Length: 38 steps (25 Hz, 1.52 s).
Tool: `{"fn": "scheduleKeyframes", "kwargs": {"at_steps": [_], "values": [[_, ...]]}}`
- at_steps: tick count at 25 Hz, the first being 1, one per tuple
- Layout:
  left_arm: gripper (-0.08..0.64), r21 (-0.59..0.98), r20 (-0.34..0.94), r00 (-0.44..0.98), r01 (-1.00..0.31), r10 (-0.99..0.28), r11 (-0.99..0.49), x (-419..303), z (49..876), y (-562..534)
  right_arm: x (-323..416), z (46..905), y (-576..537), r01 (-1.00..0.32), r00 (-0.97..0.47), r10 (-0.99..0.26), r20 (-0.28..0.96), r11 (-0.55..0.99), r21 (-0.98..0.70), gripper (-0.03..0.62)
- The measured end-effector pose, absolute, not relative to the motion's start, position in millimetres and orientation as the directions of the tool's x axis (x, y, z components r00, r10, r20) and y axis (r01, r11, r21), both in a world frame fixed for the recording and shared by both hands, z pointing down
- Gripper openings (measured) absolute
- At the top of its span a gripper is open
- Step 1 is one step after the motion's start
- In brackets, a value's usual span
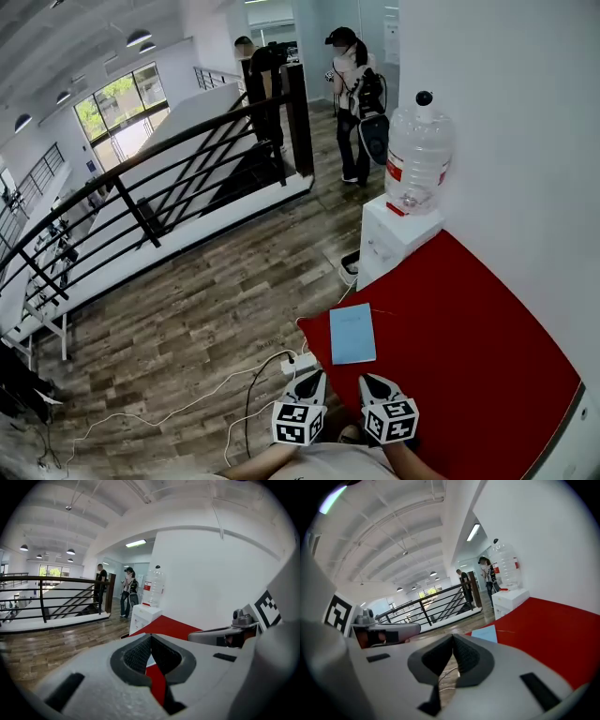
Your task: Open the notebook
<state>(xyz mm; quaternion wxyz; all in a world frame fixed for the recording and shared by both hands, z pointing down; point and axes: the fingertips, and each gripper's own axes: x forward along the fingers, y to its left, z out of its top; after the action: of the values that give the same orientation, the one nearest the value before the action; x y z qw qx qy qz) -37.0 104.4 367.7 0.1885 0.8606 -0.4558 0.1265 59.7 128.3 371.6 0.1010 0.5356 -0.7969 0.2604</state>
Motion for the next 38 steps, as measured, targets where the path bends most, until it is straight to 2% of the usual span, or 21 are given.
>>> {"fn": "scheduleKeyframes", "kwargs": {"at_steps": [22, 38], "values": [[0.007, 0.239, 0.406, 0.575, -0.817, -0.711, -0.525, -40.3, 373.6, 71.5, 63.0, 374.8, 92.8, -0.925, -0.358, -0.806, 0.471, 0.237, -0.296, 0.006], [0.006, 0.228, 0.470, 0.582, -0.806, -0.663, -0.546, -20.1, 410.8, 32.4, 85.4, 422.1, 51.8, -0.932, -0.333, -0.778, 0.533, 0.188, -0.309, 0.006]]}}
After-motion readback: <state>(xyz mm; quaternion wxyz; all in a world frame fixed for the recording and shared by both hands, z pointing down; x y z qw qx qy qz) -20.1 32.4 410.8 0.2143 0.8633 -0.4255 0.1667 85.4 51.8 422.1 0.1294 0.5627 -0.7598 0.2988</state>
